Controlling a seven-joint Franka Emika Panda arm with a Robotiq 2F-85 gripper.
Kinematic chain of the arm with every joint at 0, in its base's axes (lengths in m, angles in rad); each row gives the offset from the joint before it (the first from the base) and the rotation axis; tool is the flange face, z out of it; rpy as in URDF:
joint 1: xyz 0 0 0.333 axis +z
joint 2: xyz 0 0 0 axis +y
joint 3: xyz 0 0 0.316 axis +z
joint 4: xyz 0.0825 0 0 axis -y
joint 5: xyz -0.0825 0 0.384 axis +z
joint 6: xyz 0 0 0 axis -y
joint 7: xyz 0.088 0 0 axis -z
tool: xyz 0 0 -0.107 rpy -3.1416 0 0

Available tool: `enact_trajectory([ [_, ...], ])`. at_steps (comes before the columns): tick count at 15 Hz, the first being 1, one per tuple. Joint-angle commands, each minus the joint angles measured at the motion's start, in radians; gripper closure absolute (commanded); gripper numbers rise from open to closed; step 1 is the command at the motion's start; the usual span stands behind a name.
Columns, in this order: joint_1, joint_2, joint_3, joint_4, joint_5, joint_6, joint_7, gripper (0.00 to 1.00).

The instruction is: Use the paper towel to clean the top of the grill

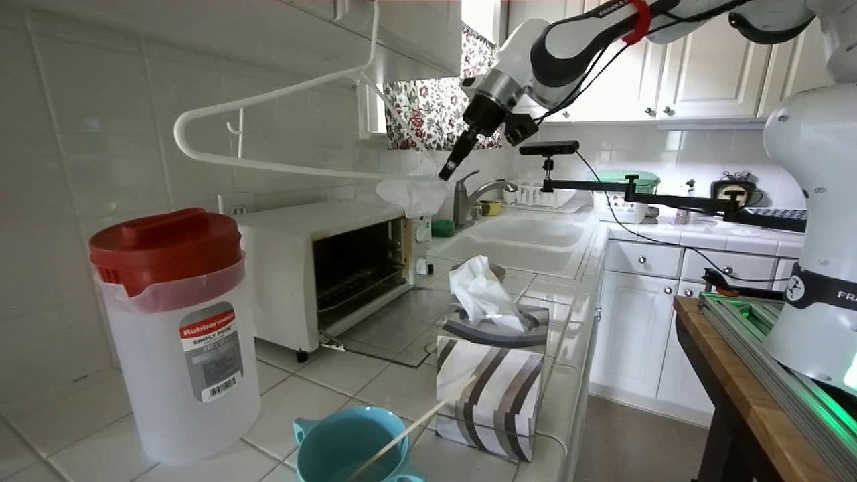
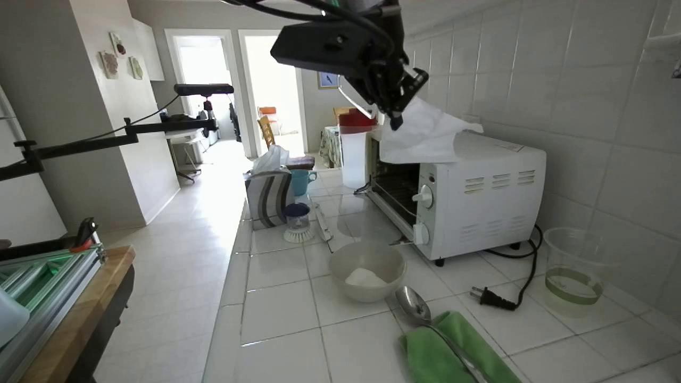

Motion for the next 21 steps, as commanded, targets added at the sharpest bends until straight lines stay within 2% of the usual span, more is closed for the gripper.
enact_trajectory([
  [1, -0.164, 0.012, 0.135, -0.078, 0.097, -0.069, -0.035, 1.0],
  [2, -0.202, 0.019, 0.162, -0.089, 0.115, -0.077, -0.035, 1.0],
  [3, -0.14, 0.039, 0.11, -0.062, 0.123, -0.053, -0.049, 1.0],
  [4, -0.162, 0.041, 0.126, -0.067, 0.137, -0.055, -0.055, 0.99],
  [10, -0.15, 0.059, 0.12, -0.067, 0.149, -0.054, -0.055, 1.0],
  [14, -0.162, 0.088, 0.169, -0.06, 0.262, -0.316, -0.02, 1.0],
  [18, -0.203, 0.158, 0.231, -0.057, 0.329, -0.484, -0.03, 1.0],
  [21, -0.278, 0.224, 0.288, -0.056, 0.341, -0.579, -0.042, 1.0],
])
